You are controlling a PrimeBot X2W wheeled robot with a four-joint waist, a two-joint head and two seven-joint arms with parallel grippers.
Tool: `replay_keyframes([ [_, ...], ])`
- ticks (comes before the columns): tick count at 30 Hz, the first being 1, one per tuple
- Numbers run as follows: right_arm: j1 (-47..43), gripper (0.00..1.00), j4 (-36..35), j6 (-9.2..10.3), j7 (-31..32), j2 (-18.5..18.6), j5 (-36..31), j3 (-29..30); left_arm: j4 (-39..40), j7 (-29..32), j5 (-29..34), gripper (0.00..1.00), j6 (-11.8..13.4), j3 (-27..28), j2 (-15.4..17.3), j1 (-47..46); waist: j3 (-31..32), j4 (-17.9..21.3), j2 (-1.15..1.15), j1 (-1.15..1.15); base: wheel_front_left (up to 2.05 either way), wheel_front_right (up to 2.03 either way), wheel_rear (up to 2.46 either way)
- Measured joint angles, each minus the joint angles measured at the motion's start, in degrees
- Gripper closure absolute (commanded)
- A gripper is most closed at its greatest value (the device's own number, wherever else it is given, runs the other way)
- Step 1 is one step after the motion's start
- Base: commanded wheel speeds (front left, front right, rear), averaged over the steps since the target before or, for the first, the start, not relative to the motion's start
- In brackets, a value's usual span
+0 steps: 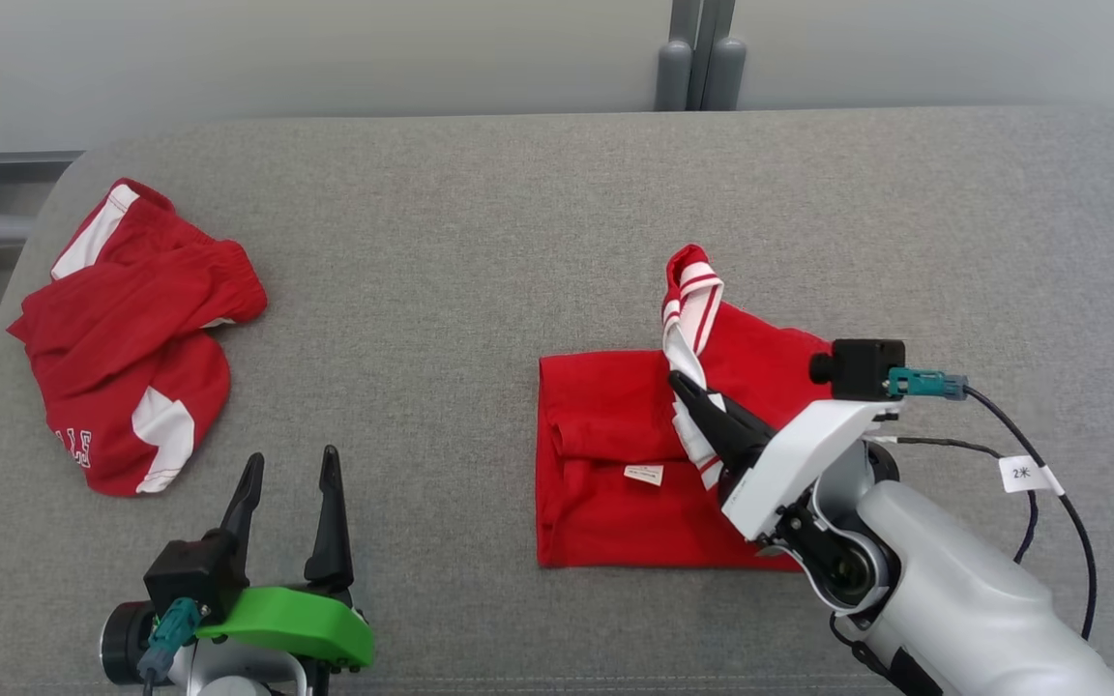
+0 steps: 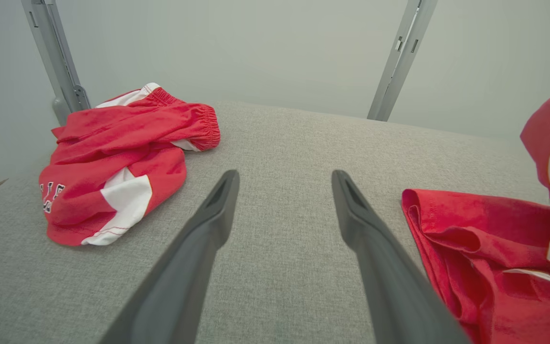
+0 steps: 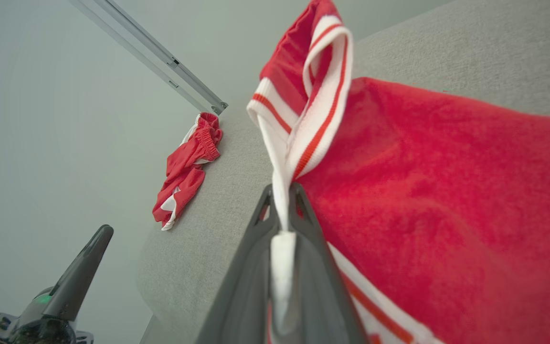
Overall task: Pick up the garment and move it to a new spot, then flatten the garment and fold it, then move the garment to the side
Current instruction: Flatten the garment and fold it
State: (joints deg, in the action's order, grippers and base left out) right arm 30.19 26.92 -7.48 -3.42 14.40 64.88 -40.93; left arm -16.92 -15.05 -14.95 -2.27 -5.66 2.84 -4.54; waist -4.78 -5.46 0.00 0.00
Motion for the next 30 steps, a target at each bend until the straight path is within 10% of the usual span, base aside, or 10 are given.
replay_keyframes([
  [21,4.32,0.98,12.48,0.00,-3.47,-6.47,-1.13,-4.81,-0.59,0.01,-1.59,0.00,0.78,-3.63,0.00,-2.54,-1.87,-2.81,0.00,0.00,0.00,0.00,0.00],
  [24,4.66,0.00,13.29,0.00,-4.63,-6.65,-0.86,-5.09,-0.73,0.00,-1.74,0.00,0.85,-3.77,0.00,-2.93,-1.98,-3.17,0.00,0.00,0.00,0.00,0.00],
  [30,5.34,0.00,10.61,0.00,-7.36,-6.11,0.63,-6.34,-0.90,0.00,-1.74,0.00,0.94,-3.55,0.00,-2.93,-1.78,-2.98,0.00,0.00,0.00,0.00,0.00],
])
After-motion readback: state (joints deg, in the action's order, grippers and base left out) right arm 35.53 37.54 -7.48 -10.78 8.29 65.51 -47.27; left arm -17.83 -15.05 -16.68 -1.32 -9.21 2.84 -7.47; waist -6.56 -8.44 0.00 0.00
